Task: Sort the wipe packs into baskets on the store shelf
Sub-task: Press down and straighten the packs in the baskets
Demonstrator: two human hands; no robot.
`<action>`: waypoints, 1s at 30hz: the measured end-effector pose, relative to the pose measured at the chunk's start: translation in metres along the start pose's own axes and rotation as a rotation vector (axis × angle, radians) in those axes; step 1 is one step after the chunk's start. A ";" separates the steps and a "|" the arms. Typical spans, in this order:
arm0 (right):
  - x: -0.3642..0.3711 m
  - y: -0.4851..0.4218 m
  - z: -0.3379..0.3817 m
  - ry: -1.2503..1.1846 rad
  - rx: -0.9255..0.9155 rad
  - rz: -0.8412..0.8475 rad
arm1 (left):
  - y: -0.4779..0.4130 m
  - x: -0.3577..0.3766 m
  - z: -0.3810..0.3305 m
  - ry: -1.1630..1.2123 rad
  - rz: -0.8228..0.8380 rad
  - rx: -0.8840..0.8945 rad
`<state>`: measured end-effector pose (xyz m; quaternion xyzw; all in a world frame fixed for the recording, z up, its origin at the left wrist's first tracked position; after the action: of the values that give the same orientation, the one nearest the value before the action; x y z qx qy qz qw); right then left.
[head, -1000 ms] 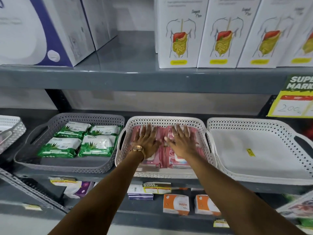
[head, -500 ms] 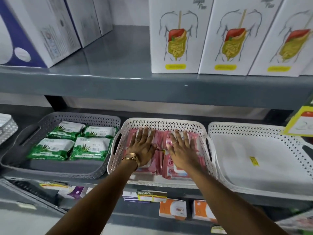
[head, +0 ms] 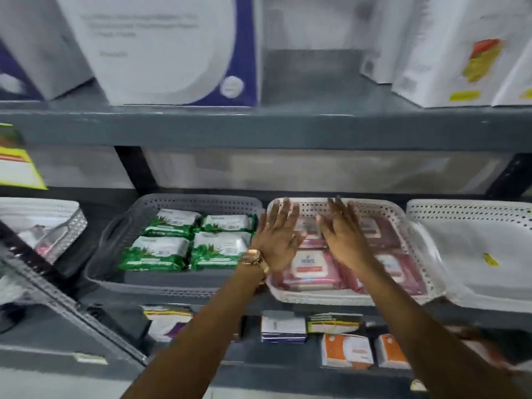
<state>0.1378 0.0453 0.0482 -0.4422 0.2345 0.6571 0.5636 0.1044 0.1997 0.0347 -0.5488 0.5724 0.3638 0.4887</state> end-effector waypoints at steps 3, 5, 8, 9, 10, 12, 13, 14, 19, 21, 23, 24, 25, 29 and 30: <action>0.031 0.008 0.094 -0.099 -0.195 -0.007 | 0.041 -0.035 0.076 -0.089 -0.007 -0.020; 0.062 0.016 0.148 -0.108 -0.271 0.065 | 0.069 -0.049 0.136 -0.140 0.061 -0.130; 0.112 0.023 0.191 0.038 -0.288 0.271 | 0.099 -0.056 0.205 -0.209 0.195 -0.310; 0.125 0.024 0.199 0.116 -0.271 0.332 | 0.107 -0.058 0.223 -0.215 0.255 -0.350; 0.133 0.025 0.203 0.187 -0.245 0.381 | 0.113 -0.058 0.236 -0.200 0.318 -0.372; 0.145 0.027 0.208 0.287 -0.209 0.437 | 0.122 -0.057 0.253 -0.151 0.407 -0.360; 0.147 0.027 0.208 0.300 -0.195 0.458 | 0.124 -0.057 0.257 -0.138 0.423 -0.332; 0.151 0.028 0.208 0.291 -0.176 0.493 | 0.126 -0.056 0.260 -0.128 0.430 -0.304; 0.163 0.035 0.202 0.251 -0.143 0.586 | 0.135 -0.047 0.258 -0.088 0.389 -0.327; 0.166 0.033 0.201 0.228 -0.128 0.579 | 0.134 -0.047 0.258 -0.083 0.390 -0.317; 0.167 0.032 0.200 0.213 -0.110 0.580 | 0.133 -0.048 0.260 -0.079 0.409 -0.308; 0.167 0.031 0.199 0.205 -0.105 0.575 | 0.133 -0.048 0.261 -0.064 0.415 -0.312; 0.166 0.030 0.199 0.197 -0.111 0.544 | 0.133 -0.048 0.261 -0.055 0.401 -0.319; 0.156 0.002 0.203 0.213 -0.146 0.266 | 0.105 -0.059 0.260 -0.089 0.168 -0.243; 0.157 -0.006 0.202 0.221 -0.128 0.250 | 0.094 -0.061 0.259 -0.101 0.131 -0.193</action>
<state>0.0834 0.2938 0.0172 -0.5143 0.3056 0.6830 0.4191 0.0487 0.4753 0.0149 -0.5354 0.5440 0.4756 0.4372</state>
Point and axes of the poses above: each hand's wrist, its own y-axis away from the middle knuckle, its own x-axis out of the palm, z = x × y, the point moved 4 cm from there along -y, towards the middle knuckle, and after that the axes turned 1 degree about -x, right-handed, at the moved point
